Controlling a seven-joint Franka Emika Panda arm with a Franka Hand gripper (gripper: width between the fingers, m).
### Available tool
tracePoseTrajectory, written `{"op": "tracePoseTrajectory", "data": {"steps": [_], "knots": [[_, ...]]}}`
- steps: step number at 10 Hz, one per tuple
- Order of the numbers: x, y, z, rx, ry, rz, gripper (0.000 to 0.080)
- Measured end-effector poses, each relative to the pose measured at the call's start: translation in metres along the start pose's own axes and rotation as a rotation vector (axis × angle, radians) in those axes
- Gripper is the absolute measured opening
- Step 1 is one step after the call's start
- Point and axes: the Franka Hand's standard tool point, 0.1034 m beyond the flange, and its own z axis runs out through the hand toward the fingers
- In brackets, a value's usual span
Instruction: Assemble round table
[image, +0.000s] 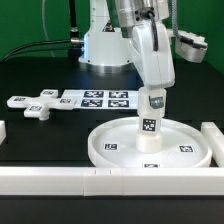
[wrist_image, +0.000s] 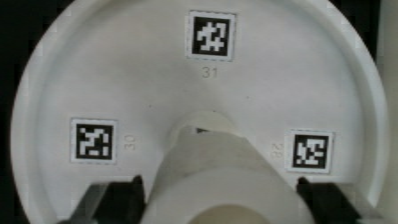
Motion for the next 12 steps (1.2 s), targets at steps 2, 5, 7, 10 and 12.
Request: {"op": "tracePoseTrajectory", "data": {"steps": [2,5,7,10,12], "knots": [[-0.0063,-0.0008,0.0014,-0.023,0.030,-0.165,0.0633],[-0.0070,-0.0003,0.0026,-0.029,0.026,-0.415,0.0645],[-0.0051,0.0000,0.0026,-0.036,0.026,-0.613,0.0649],[-0.0032,-0.0058,-0.0005,-0.051,0.069,-0.967,0.0649],[-0.0073,-0.0072,-0.0005,-0.068,0.077,-1.151,0.0649]]}}
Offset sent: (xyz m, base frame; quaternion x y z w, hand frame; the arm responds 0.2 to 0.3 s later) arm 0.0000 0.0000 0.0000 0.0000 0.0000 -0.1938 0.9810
